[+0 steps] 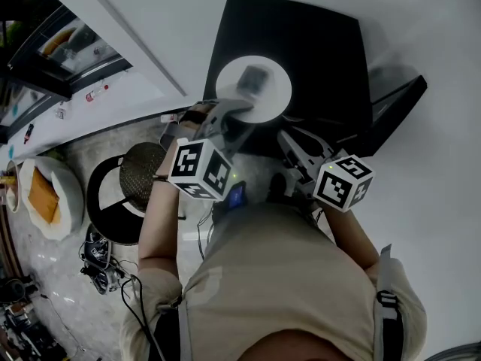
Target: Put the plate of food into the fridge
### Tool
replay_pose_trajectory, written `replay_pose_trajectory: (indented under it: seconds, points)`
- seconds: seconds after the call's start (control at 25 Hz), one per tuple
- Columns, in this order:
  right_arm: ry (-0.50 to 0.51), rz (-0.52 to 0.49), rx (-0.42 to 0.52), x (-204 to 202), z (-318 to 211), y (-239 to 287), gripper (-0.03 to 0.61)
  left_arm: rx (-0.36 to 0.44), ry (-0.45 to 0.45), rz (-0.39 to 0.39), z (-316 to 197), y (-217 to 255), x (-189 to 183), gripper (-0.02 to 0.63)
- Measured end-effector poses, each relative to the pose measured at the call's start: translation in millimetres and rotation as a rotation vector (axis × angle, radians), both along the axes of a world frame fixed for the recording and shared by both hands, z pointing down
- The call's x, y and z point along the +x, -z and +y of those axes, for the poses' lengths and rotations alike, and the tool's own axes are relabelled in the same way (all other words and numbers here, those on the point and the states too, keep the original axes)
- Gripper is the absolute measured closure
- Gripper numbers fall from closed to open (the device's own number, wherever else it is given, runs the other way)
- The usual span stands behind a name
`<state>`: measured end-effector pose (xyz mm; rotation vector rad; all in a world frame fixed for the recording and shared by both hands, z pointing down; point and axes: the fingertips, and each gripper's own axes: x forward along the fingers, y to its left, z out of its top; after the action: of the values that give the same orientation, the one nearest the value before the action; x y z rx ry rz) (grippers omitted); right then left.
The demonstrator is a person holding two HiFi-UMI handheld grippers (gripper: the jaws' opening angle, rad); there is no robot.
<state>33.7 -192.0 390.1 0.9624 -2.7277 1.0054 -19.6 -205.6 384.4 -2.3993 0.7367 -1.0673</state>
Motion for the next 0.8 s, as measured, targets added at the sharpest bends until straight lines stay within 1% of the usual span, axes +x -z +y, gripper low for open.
replay_pose_trajectory:
  seconds: [0.04, 0.08, 0.12, 0.2, 0.4, 0.52, 0.68, 0.8]
  points:
    - [0.004, -0.037, -0.021, -1.2, 0.1, 3.1, 0.538, 0.000, -0.003, 0.001, 1.4, 0.3, 0.0, 0.503]
    - [0.010, -0.075, -0.040, -2.3, 0.3, 5.9, 0.490, -0.001, -0.006, 0.001, 2.9, 0.1, 0.3, 0.503]
    - [0.014, -0.111, -0.057, -3.3, 0.1, 8.6, 0.457, 0.000, -0.010, 0.001, 4.3, -0.4, 0.6, 0.503]
    - [0.009, -0.176, -0.090, -5.1, -2.9, 13.2, 0.439, 0.001, -0.017, 0.000, 6.5, -0.8, 0.8, 0.503]
    - [-0.030, -0.302, -0.162, -6.5, -17.0, 23.6, 0.438, 0.002, -0.051, 0.004, 13.9, 0.3, 2.0, 0.503]
    - [-0.011, -0.311, -0.155, -11.5, -22.0, 27.1, 0.439, 0.003, -0.068, 0.009, 18.6, 1.6, 2.0, 0.503]
    - [0.005, -0.295, -0.171, -17.0, -21.3, 22.4, 0.439, 0.008, -0.089, 0.009, 26.7, 2.5, 4.7, 0.503]
    - [0.005, -0.312, -0.196, -18.7, -19.4, 20.1, 0.439, 0.011, -0.101, 0.012, 32.7, 2.5, 4.7, 0.503]
